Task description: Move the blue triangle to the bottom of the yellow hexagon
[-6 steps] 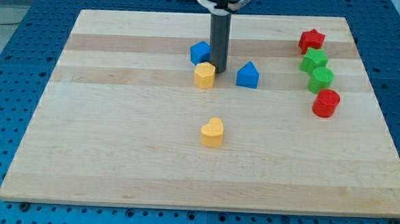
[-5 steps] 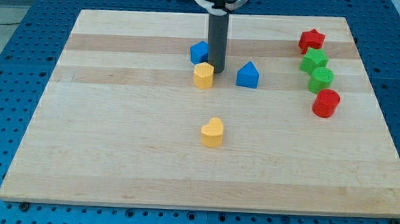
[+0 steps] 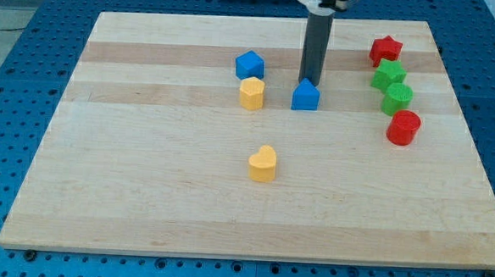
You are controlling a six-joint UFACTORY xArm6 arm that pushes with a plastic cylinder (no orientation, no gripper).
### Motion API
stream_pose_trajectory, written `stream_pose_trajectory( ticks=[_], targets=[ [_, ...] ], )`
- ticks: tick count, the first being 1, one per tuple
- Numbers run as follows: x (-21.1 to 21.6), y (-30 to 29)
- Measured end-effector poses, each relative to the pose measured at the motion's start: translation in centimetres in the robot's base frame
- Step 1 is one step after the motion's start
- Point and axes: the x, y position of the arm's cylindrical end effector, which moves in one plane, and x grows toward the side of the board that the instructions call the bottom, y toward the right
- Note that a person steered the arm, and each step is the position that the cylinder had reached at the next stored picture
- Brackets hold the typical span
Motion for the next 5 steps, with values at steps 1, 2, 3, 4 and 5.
stream_pose_trajectory(
  ticks=[1,2,3,4,5],
  targets=[
    [1.3,-0.2],
    [1.9,0.4],
    [2.3,1.5],
    [4.1,1.0],
    [4.8,-0.5]
  ],
)
